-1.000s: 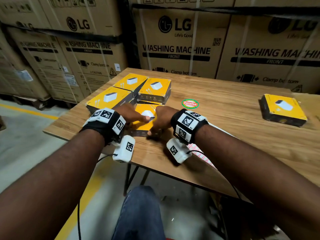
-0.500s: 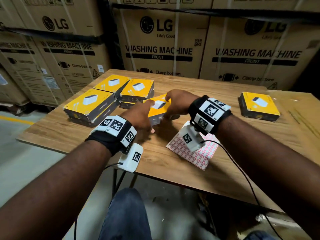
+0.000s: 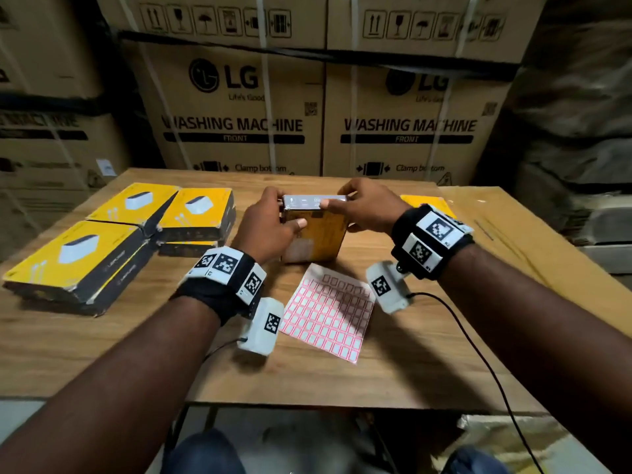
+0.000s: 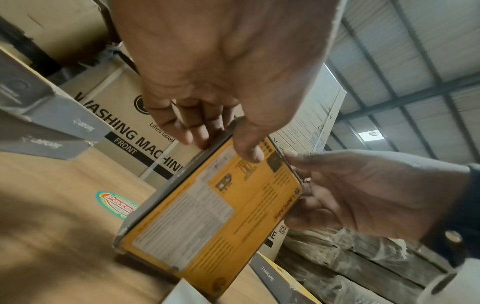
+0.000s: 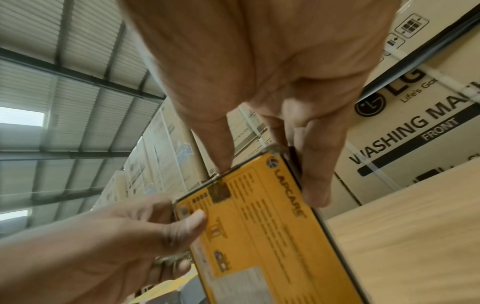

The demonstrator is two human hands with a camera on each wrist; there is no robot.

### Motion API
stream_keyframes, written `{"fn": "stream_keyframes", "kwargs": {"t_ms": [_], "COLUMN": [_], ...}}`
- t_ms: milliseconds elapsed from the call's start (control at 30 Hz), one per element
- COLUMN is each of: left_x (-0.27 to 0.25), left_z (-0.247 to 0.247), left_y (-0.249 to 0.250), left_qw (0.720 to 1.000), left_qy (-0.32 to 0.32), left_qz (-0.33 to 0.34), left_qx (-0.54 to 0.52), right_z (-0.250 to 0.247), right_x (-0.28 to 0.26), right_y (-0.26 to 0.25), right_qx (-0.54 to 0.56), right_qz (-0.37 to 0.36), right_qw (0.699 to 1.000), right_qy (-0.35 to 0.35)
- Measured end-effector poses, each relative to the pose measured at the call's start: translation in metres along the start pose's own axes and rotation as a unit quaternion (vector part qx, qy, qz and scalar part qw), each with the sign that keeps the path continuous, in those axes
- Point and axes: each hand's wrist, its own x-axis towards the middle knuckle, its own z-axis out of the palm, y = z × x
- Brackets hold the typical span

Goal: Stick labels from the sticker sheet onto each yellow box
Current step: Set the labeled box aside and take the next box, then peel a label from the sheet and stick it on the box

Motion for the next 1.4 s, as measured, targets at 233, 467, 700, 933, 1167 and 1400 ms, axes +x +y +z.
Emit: {"fn": "stream_keyframes", "kwargs": {"t_ms": [233, 467, 700, 933, 1167, 1400], "left_x": [0.021, 0.029, 0.026, 0.025, 0.023, 0.014], "left_z": [0.019, 0.029, 0.038, 0.04, 0.038, 0.028], "left_y": [-0.018, -0.037, -0.045, -0.041, -0.038, -0.033], "left_qw": [0.993, 0.979, 0.965, 0.962, 0.961, 0.97], "left_qy": [-0.094, -0.185, -0.211, -0.196, -0.191, -0.109], "left_qz": [-0.065, -0.085, -0.084, -0.083, -0.071, -0.102], "left_qx": [-0.022, 0.031, 0.129, 0.169, 0.188, 0.192], "right_z": [0.002, 0.015, 0.029, 0.038, 0.036, 0.029], "right_x": [0.008, 0.024, 0.03, 0.029, 0.026, 0.016], "right_y": [0.012, 0.022, 0.023, 0.033, 0.04, 0.053], "right_qx": [-0.021, -0.018, -0.072, -0.161, -0.188, -0.228], "right_qz": [-0.001, 0.023, 0.052, 0.082, 0.082, 0.053], "right_qw": [1.0, 1.0, 0.996, 0.983, 0.977, 0.972], "right_qy": [0.008, -0.006, 0.0, -0.03, -0.05, -0.037]}}
